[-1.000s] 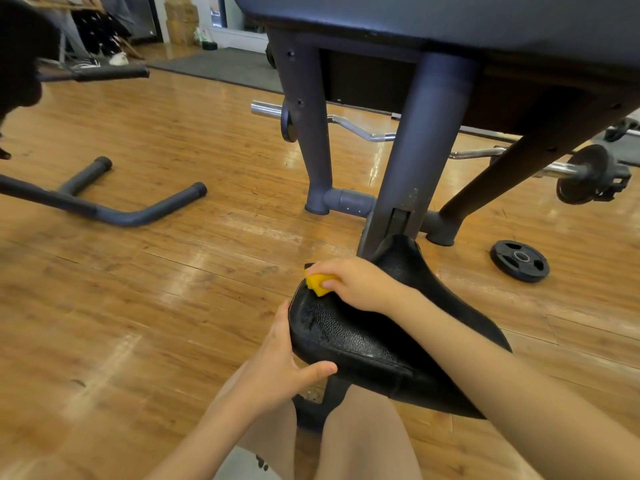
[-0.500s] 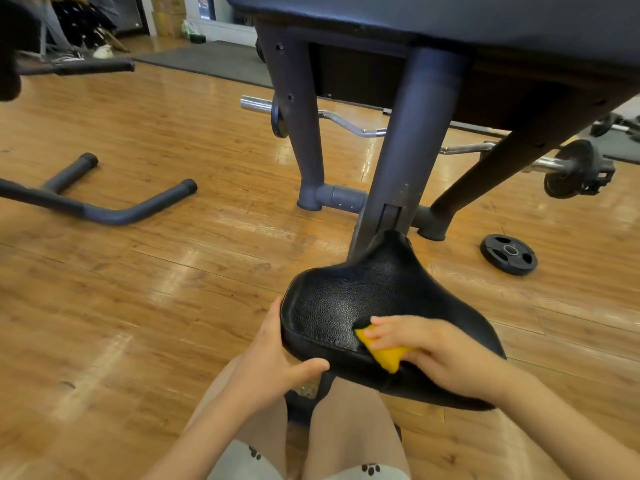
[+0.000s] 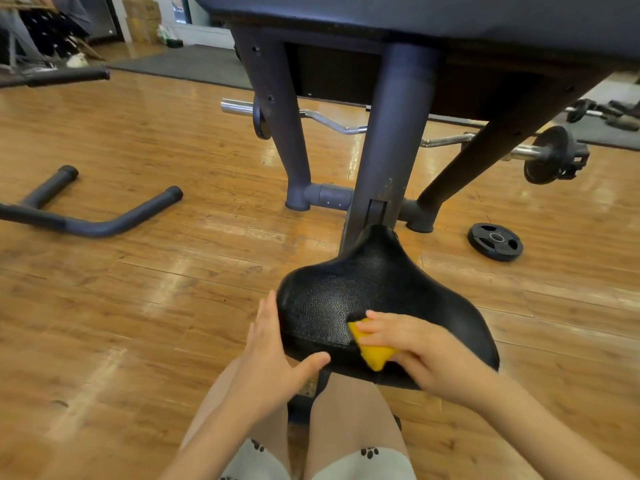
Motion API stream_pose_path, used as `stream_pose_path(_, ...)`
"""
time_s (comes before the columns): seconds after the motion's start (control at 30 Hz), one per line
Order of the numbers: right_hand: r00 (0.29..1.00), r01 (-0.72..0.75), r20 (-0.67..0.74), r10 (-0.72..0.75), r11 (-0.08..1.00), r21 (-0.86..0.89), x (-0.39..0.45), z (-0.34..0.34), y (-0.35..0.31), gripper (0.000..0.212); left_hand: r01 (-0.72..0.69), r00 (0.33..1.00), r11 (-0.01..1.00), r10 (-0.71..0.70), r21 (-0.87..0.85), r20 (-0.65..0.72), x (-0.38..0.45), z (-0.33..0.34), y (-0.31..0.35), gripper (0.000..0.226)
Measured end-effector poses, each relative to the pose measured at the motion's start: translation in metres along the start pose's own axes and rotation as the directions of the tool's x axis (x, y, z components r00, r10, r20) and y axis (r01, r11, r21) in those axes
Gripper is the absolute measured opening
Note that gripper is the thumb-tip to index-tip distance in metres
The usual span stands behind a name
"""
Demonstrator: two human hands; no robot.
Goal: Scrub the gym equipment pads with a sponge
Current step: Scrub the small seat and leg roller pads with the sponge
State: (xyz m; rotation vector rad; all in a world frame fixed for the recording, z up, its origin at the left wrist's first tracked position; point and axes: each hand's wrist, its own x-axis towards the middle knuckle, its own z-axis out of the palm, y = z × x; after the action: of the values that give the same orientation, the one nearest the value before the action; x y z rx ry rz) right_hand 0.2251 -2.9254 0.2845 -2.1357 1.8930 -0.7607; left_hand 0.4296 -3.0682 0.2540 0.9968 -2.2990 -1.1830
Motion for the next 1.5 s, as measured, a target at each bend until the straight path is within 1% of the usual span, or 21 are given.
stream_pose_path(0.07, 0.993, -0.105, -0.056, 0.108, 0.993, 0.049, -0.024, -0.019, 0.014, 0.034, -0.134, 0.989, 0.991, 0.135, 0.029, -0.054, 0.003, 0.005, 0.016, 0.101)
stream_pose_path(0.13, 0.971, -0.231, -0.040, 0.234, 0.970, 0.074, -0.042, -0.037, 0.025, 0.046, -0.224, 0.972, 0.966, 0.231, 0.128, -0.045, 0.021, 0.010, 0.030, 0.091)
stream_pose_path(0.17, 0.960, -0.277, -0.026, 0.280, 0.957, 0.080, -0.046, -0.044, 0.030, 0.053, -0.242, 0.968, 0.952, 0.249, 0.187, -0.015, 0.032, 0.013, 0.036, 0.087)
stream_pose_path(0.23, 0.934, -0.355, -0.006, 0.358, 0.928, 0.117, -0.042, -0.055, 0.038, 0.058, -0.264, 0.964, 0.892, 0.249, 0.366, 0.090, 0.053, 0.021, 0.045, 0.078)
stream_pose_path(0.3, 0.895, -0.424, -0.060, 0.442, 0.884, 0.195, -0.024, -0.062, 0.047, 0.056, -0.266, 0.963, 0.816, 0.202, 0.514, 0.178, 0.062, 0.027, 0.049, 0.074)
stream_pose_path(0.37, 0.822, -0.477, -0.150, 0.550, 0.807, 0.348, 0.001, -0.067, 0.063, 0.042, -0.244, 0.966, 0.801, 0.151, 0.547, 0.209, 0.063, 0.029, 0.050, 0.071)
stream_pose_path(0.43, 0.713, -0.511, -0.190, 0.675, 0.686, 0.518, 0.034, -0.069, 0.085, 0.026, -0.247, 0.965, 0.798, 0.153, 0.550, 0.211, 0.062, 0.028, 0.050, 0.068)
stream_pose_path(0.5, 0.632, -0.523, -0.186, 0.752, 0.592, 0.613, 0.067, -0.065, 0.106, 0.030, -0.260, 0.963, 0.783, 0.168, 0.565, 0.211, 0.063, 0.027, 0.049, 0.066)
stream_pose_path(0.53, 0.608, -0.538, -0.178, 0.774, 0.566, 0.624, 0.081, -0.062, 0.114, 0.032, -0.264, 0.962, 0.781, 0.174, 0.566, 0.209, 0.063, 0.027, 0.049, 0.064)
stream_pose_path(0.57, 0.601, -0.563, -0.160, 0.783, 0.557, 0.611, 0.092, -0.059, 0.122, 0.034, -0.264, 0.963, 0.781, 0.179, 0.566, 0.202, 0.063, 0.027, 0.049, 0.063)
stream_pose_path(0.67, 0.639, -0.642, -0.022, 0.769, 0.549, 0.536, 0.109, -0.045, 0.137, 0.035, -0.254, 0.967, 0.788, 0.189, 0.562, 0.171, 0.062, 0.029, 0.046, 0.061)
stream_pose_path(0.77, 0.660, -0.629, 0.011, 0.751, 0.544, 0.555, 0.098, -0.039, 0.140, 0.031, -0.254, 0.967, 0.796, 0.206, 0.550, 0.149, 0.063, 0.032, 0.045, 0.065)
stream_pose_path(0.83, 0.697, -0.625, 0.010, 0.717, 0.601, 0.497, 0.079, -0.040, 0.139, 0.025, -0.251, 0.968, 0.795, 0.206, 0.552, 0.142, 0.063, 0.032, 0.045, 0.065)
stream_pose_path(0.93, 0.742, -0.654, 0.118, 0.660, 0.675, 0.341, 0.036, -0.054, 0.134, 0.017, -0.236, 0.972, 0.783, 0.197, 0.575, 0.130, 0.061, 0.033, 0.046, 0.069)
stream_pose_path(1.03, 0.725, -0.688, 0.237, 0.646, 0.670, 0.279, 0.003, -0.081, 0.115, 0.017, -0.228, 0.973, 0.780, 0.193, 0.583, 0.123, 0.060, 0.033, 0.048, 0.070)
stream_pose_path(1.1, 0.699, -0.715, 0.273, 0.661, 0.652, 0.252, -0.002, -0.090, 0.110, 0.017, -0.227, 0.974, 0.771, 0.189, 0.595, 0.127, 0.060, 0.033, 0.048, 0.070)
stream_pose_path(1.17, 0.679, -0.734, 0.236, 0.695, 0.639, 0.230, 0.010, -0.092, 0.112, 0.015, -0.223, 0.975, 0.768, 0.185, 0.601, 0.125, 0.059, 0.033, 0.049, 0.070)
stream_pose_path(1.23, 0.683, -0.723, 0.100, 0.724, 0.648, 0.239, 0.033, -0.089, 0.123, 0.016, -0.221, 0.975, 0.769, 0.183, 0.600, 0.125, 0.059, 0.033, 0.049, 0.070)
stream_pose_path(1.33, 0.669, -0.690, -0.110, 0.735, 0.669, 0.278, 0.081, -0.077, 0.134, 0.034, -0.221, 0.975, 0.771, 0.180, 0.597, 0.128, 0.059, 0.033, 0.049, 0.070)
stream_pose_path(1.4, 0.694, -0.658, -0.138, 0.707, 0.700, 0.280, 0.116, -0.063, 0.133, 0.038, -0.219, 0.976, 0.776, 0.179, 0.592, 0.127, 0.059, 0.033, 0.049, 0.071)
stream_pose_path(1.5, 0.751, -0.646, -0.109, 0.652, 0.758, 0.090, 0.146, -0.038, 0.136, 0.035, -0.218, 0.976, 0.778, 0.178, 0.590, 0.126, 0.059, 0.032, 0.050, 0.072)
